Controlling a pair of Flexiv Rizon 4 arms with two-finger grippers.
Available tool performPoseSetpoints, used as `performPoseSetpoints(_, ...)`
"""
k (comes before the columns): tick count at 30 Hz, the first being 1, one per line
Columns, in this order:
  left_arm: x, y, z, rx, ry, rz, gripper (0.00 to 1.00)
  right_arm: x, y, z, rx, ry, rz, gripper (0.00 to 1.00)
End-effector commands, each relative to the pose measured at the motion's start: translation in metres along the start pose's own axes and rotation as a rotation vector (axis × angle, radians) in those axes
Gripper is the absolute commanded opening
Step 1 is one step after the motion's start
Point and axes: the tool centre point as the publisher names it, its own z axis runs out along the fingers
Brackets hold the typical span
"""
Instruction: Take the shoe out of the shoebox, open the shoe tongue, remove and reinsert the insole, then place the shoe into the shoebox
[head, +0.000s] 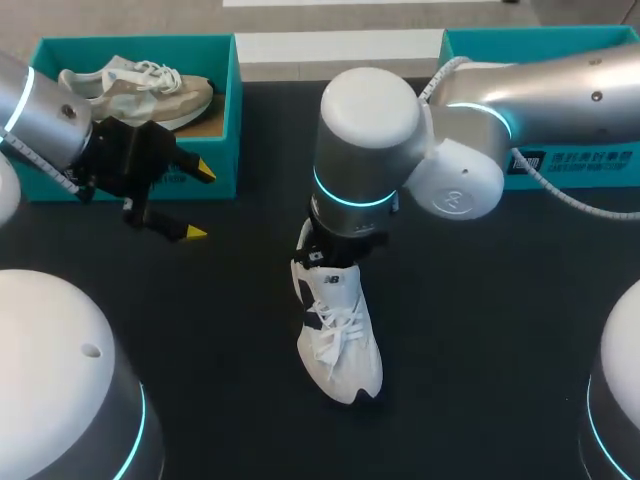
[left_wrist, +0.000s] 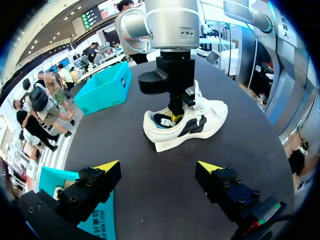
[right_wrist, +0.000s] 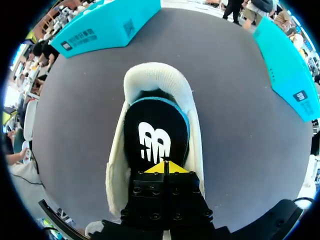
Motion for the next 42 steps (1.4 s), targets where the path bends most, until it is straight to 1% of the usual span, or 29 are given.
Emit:
performPoseSetpoints(1,0.001,0.0,0.0,-0.004,0.0,0.0,1.0,0.0,0.005,-0.003,-0.009,-0.018,-0.004,0.0)
performPoseSetpoints(4,0.001,0.0,0.0,-0.004,0.0,0.0,1.0,-0.001,0.014,-0.015,-0.053,-0.042,-0.012,0.0)
performPoseSetpoints(7,0.001,0.0,0.0,-0.004,0.0,0.0,1.0,-0.003,0.027,-0.016,-0.087,-0.05,-0.028,0.0)
performPoseSetpoints(12,0.001,0.0,0.0,-0.004,0.0,0.0,1.0,-0.001,0.043,0.002,-0.1,-0.045,-0.044,0.0)
performPoseSetpoints(14,0.001,0.0,0.0,-0.004,0.0,0.0,1.0,0.0,0.044,0.012,-0.095,-0.04,-0.042,0.0)
performPoseSetpoints(17,0.001,0.0,0.0,-0.004,0.0,0.0,1.0,0.003,0.04,0.025,-0.075,-0.035,-0.03,0.0)
performPoseSetpoints(19,0.001,0.0,0.0,-0.004,0.0,0.0,1.0,0.005,0.037,0.03,-0.061,-0.039,-0.025,0.0)
performPoseSetpoints(21,0.001,0.0,0.0,-0.004,0.0,0.0,1.0,0.004,0.034,0.029,-0.058,-0.046,-0.022,0.0)
performPoseSetpoints(23,0.001,0.0,0.0,-0.004,0.0,0.0,1.0,0.003,0.034,0.021,-0.067,-0.057,-0.016,0.0)
performPoseSetpoints(26,0.001,0.0,0.0,-0.004,0.0,0.0,1.0,0.003,0.037,0.008,-0.102,-0.065,-0.016,0.0)
performPoseSetpoints(28,0.001,0.0,0.0,-0.004,0.0,0.0,1.0,0.004,0.04,0.004,-0.126,-0.058,-0.013,0.0)
performPoseSetpoints(30,0.001,0.0,0.0,-0.004,0.0,0.0,1.0,0.005,0.045,0.007,-0.138,-0.053,-0.015,0.0)
performPoseSetpoints(35,0.001,0.0,0.0,-0.004,0.0,0.0,1.0,0.01,0.053,0.025,-0.129,-0.028,-0.038,0.0)
performPoseSetpoints(39,0.001,0.0,0.0,-0.004,0.0,0.0,1.0,0.01,0.054,0.039,-0.093,-0.017,-0.054,0.0)
performPoseSetpoints(41,0.001,0.0,0.0,-0.004,0.0,0.0,1.0,0.007,0.051,0.039,-0.062,-0.025,-0.064,0.0)
performPoseSetpoints(42,0.001,0.0,0.0,-0.004,0.0,0.0,1.0,0.005,0.049,0.037,-0.061,-0.031,-0.061,0.0)
